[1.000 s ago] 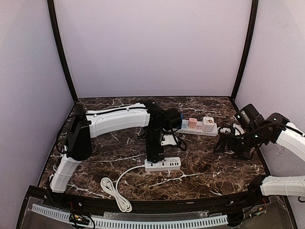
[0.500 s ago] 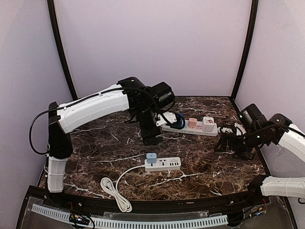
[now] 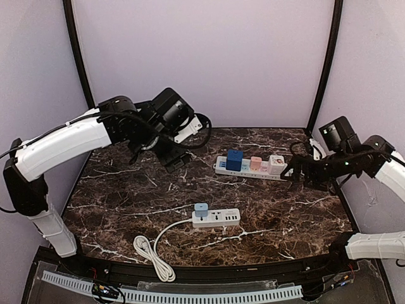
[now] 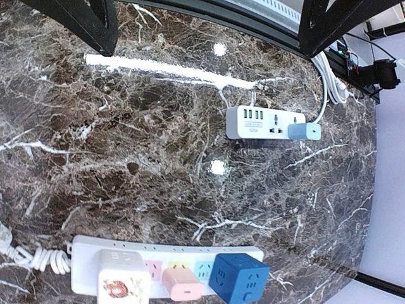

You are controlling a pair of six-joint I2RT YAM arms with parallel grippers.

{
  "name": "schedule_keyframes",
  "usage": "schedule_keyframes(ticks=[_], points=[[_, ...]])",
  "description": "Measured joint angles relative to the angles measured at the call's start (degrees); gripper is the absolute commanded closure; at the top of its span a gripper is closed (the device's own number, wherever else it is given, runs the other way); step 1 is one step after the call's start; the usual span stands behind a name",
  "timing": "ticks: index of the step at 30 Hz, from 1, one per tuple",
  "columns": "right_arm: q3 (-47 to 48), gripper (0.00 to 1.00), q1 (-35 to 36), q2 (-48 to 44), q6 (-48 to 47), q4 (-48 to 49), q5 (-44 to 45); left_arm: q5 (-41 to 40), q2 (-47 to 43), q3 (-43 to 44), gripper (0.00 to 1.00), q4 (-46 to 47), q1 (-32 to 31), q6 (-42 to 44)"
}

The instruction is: Insert the plug

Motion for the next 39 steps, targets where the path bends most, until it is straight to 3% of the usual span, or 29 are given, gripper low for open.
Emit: schedule_keyframes(ticks=[6, 13, 23, 29, 39], points=[[3.7, 0.01, 0.0, -0.2, -4.7, 2.5, 0.7, -7.0, -15.0, -19.7, 0.01, 11.3, 0.9, -1.0], [6.5, 0.01, 0.0, -0.7, -10.3, 5.7, 2.1, -8.0, -28.7, -30.3, 0.01, 17.1, 7.0, -4.3], [10.6, 0.01, 0.0, 4.4, -13.8, 7.5, 3.7, 0.5, -41.7, -47.5, 0.01, 22.5, 24.3, -12.8], [11.0, 0.01, -0.2, 8.9, -15.0, 8.7, 2.8, 6.8, -46.7, -54.3, 0.01, 27.7, 33.5, -16.6], [11.0, 0.01, -2.5, 9.9, -11.4, 15.8, 4.1, 12.3, -47.6, -55.8, 0.01, 38.4, 35.6, -17.8]])
